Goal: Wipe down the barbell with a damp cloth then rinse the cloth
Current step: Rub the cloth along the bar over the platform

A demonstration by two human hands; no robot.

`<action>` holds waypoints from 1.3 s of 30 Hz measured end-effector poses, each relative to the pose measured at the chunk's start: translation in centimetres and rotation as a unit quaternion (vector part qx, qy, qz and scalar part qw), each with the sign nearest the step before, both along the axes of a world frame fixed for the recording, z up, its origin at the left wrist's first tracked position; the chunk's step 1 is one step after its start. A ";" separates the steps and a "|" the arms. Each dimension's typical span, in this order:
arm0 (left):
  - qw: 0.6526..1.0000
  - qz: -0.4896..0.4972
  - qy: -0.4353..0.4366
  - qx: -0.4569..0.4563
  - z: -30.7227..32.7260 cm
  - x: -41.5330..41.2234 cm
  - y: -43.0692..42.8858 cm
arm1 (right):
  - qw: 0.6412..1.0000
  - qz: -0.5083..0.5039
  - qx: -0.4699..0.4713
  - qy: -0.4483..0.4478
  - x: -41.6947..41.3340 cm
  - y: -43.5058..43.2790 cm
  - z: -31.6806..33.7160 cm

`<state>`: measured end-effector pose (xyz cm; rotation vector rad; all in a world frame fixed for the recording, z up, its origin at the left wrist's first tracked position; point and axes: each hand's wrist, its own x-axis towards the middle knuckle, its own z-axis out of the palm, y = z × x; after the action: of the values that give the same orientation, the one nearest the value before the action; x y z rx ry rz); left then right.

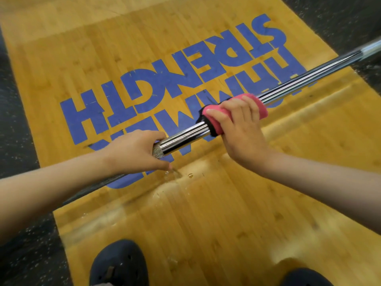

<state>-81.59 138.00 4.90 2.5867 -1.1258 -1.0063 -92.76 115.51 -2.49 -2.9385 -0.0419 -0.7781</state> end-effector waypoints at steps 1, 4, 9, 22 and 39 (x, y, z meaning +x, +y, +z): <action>0.998 -0.003 -0.056 -0.004 0.0 -0.5 0.1 | 1.000 0.020 -0.002 -0.005 0.2 1.3 0.0; 0.986 -0.016 -0.164 -0.017 -0.3 -2.1 0.3 | 0.999 0.052 -0.010 -0.007 0.7 6.9 -0.3; 0.983 0.034 -0.175 -0.034 -0.7 -2.7 0.3 | 0.997 0.071 -0.042 0.011 0.9 9.6 -0.2; 0.909 0.064 0.407 0.067 -0.2 2.4 -1.0 | 0.992 0.025 -0.109 0.052 -0.4 -6.3 0.9; 0.972 0.039 -0.219 -0.072 -1.2 -3.3 0.6 | 0.990 0.123 -0.073 0.018 0.8 7.7 0.0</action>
<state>-84.88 138.57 3.70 2.7782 -1.1217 -0.3233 -92.01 123.16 -2.46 -3.0006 -0.4673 -0.7110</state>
